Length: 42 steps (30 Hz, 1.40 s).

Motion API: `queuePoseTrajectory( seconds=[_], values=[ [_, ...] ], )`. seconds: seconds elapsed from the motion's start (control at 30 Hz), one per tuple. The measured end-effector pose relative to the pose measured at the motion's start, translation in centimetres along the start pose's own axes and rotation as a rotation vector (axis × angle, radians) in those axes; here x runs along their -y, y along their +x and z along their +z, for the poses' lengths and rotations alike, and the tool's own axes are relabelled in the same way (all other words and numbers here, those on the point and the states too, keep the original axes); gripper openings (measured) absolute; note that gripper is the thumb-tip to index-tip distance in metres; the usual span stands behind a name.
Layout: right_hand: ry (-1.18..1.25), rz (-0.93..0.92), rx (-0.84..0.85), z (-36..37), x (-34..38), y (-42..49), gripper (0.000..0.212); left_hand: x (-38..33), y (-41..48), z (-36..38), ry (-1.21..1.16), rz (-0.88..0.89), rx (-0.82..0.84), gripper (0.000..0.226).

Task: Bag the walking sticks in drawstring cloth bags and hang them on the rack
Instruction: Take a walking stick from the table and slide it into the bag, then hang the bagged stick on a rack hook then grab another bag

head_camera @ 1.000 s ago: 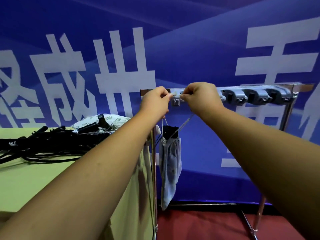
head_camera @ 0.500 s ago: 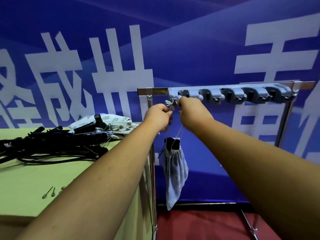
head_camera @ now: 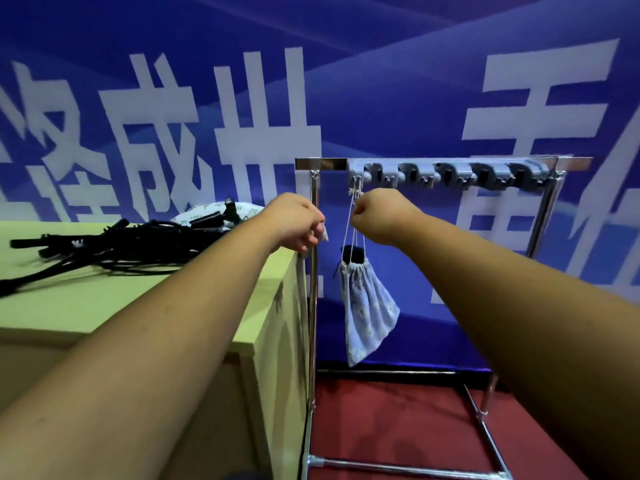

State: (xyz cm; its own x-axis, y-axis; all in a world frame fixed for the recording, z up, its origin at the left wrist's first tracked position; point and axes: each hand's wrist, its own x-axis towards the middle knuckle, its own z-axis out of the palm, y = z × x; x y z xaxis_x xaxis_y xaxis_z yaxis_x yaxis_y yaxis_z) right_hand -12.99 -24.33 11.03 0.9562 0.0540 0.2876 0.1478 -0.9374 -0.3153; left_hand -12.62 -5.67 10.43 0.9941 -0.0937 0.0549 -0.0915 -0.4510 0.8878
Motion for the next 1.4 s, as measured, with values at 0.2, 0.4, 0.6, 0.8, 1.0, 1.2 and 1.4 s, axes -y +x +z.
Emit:
queuePoseTrajectory(
  seconds=[0.2, 0.4, 0.6, 0.8, 1.0, 1.2, 1.4],
  values=[
    [0.062, -0.085, 0.095, -0.1, 4.5, -3.8, 0.021, 1.9, -5.2, -3.5, 0.082, 0.012, -0.013, 0.017],
    [0.070, -0.128, 0.176, 1.6, 8.6, -5.3, 0.021, 4.4, -7.4, -6.7, 0.075, -0.011, -0.078, 0.015],
    [0.081, -0.145, 0.219, 4.2, 10.9, -4.2, 0.021, 6.8, -7.5, -10.1, 0.097, -0.037, -0.111, 0.014],
    [0.141, -0.122, 0.266, 7.6, 12.1, -1.9, 0.021, 9.9, -5.8, -12.2, 0.031, -0.075, -0.140, 0.017],
    [0.373, 0.064, 0.301, 11.3, 11.8, 1.7, 0.022, 10.9, -2.0, -10.9, -0.043, -0.075, -0.178, 0.019],
    [0.698, 0.263, 0.319, 14.6, 9.1, 5.9, 0.021, 11.2, 5.0, -9.3, 0.513, 0.078, -0.255, 0.025],
    [0.768, 0.228, 0.283, 16.7, 6.7, 10.5, 0.017, 11.7, 13.8, -5.7, 0.881, 0.149, -0.179, 0.039]
  ],
)
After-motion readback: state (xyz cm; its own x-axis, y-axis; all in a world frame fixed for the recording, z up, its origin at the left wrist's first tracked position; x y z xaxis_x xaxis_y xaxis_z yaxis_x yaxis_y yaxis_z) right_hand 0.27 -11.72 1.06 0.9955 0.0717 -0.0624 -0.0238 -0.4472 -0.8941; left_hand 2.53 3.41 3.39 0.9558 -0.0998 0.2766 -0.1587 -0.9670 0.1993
